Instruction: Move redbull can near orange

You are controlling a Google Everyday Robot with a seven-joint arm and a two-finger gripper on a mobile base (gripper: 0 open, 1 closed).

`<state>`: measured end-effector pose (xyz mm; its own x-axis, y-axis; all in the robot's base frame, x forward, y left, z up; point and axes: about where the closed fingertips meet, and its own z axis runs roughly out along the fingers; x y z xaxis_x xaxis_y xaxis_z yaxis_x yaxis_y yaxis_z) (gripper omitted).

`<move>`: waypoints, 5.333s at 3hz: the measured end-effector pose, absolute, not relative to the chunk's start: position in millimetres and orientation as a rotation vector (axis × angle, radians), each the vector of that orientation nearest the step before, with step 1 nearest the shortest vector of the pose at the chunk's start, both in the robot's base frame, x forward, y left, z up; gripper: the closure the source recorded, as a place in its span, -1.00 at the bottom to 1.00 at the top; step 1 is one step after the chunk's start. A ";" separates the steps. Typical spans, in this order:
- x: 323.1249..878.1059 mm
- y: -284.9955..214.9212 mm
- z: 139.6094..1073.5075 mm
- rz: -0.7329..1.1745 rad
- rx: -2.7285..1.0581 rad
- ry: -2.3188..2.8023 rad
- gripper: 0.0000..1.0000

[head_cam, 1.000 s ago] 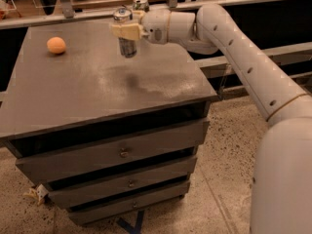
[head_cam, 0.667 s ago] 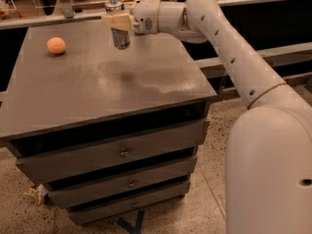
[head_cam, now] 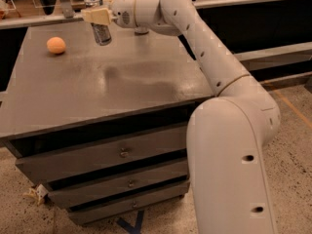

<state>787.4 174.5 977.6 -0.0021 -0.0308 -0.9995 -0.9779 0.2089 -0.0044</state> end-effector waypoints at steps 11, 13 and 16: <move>821.1 283.6 923.1 0.951 -0.880 1.346 0.20; 816.8 285.8 925.0 0.937 -0.893 1.318 -0.73; 817.7 255.9 932.3 0.916 -0.916 1.321 -1.00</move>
Offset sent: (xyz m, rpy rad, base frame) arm 0.0240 0.0702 -0.0162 0.0297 0.0440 -0.0501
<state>817.7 255.9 932.3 0.0369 0.0250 -0.9990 -0.9269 0.3744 -0.0249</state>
